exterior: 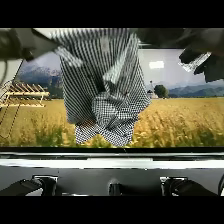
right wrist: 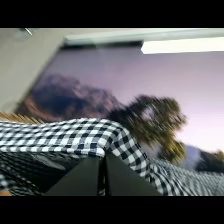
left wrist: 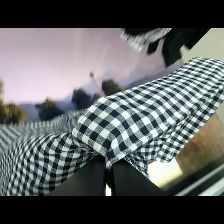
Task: Fold the clothes and pants, and hang the long-sleeved shirts on hangers.
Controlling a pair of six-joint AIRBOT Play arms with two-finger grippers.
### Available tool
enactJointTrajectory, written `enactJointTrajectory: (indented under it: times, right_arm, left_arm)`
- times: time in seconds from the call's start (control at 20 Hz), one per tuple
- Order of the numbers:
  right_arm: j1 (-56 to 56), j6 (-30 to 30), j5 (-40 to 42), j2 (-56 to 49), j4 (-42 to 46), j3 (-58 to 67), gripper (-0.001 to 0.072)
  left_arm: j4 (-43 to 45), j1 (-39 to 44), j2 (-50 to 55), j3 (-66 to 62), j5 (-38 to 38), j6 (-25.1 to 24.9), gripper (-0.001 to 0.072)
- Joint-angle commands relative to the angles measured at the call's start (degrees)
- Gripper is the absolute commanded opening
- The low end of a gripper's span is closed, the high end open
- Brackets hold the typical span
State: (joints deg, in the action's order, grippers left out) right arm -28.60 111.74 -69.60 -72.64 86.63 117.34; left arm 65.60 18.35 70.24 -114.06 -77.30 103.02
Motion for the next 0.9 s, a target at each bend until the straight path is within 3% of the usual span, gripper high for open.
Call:
enactJointTrajectory:
  times: [0.0,0.35,0.55,0.6,0.65,0.7,0.75,0.85]
  right_arm:
    - [-3.98,3.02,-9.60,0.04,11.34,-9.62,0.0029]
    - [-11.78,27.85,6.05,0.61,17.64,-40.74,0.0029]
    - [-11.65,28.46,13.25,-0.28,18.40,-43.12,0.0029]
    - [-11.63,28.48,15.02,-0.39,18.97,-43.06,0.0029]
    - [-11.54,28.48,16.33,-0.50,19.10,-43.06,0.0029]
    - [-11.54,28.46,16.87,-0.50,19.30,-43.06,0.0029]
    - [-11.54,28.39,16.87,-0.48,19.06,-42.99,0.0029]
    - [-11.54,26.77,16.35,-0.37,18.60,-42.71,0.0029]
  left_arm:
    - [1.05,0.46,-0.79,8.96,-5.75,4.15,0.0015]
    - [1.90,2.97,-0.09,39.50,7.15,5.66,0.0015]
    - [1.60,3.30,2.21,43.93,12.61,3.41,0.0018]
    - [1.01,3.15,2.80,43.93,13.51,3.26,0.0064]
    - [0.57,2.56,2.97,43.91,13.92,3.23,0.0235]
    - [-0.04,1.27,2.75,43.54,13.60,1.75,0.0531]
    - [-0.46,-0.85,2.23,42.40,11.82,-0.04,0.0621]
    - [0.11,-7.76,0.09,39.63,6.23,-4.24,0.0627]
